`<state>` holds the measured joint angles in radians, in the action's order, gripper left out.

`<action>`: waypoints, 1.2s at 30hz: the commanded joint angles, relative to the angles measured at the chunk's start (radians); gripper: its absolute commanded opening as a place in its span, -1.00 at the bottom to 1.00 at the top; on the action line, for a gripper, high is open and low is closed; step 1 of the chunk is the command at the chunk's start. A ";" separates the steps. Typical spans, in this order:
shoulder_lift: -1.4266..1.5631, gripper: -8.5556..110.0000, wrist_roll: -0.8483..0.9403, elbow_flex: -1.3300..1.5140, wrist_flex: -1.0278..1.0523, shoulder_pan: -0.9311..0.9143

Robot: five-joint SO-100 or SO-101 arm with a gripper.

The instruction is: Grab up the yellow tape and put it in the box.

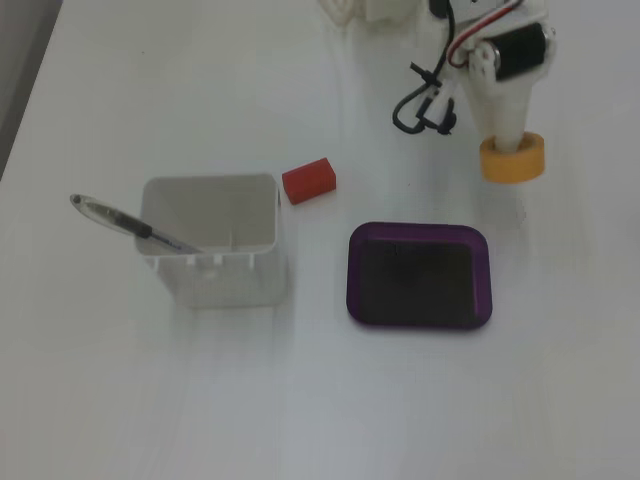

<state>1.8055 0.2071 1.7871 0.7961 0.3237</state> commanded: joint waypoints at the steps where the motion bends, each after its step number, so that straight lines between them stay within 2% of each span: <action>1: -0.114 -0.87 0.006 -0.138 -0.037 -0.005; 9: -0.390 -0.86 0.006 -0.364 -0.035 -0.137; 17: -0.523 -0.86 0.006 -0.396 -0.025 -0.164; 24: -0.563 -0.85 0.006 -0.400 -0.023 -0.161; 29: -0.551 -0.73 0.003 -0.402 -0.014 -0.160; 36: -0.468 -0.68 0.003 -0.529 0.183 -0.166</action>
<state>1.2425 0.2071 1.3407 0.9020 0.1580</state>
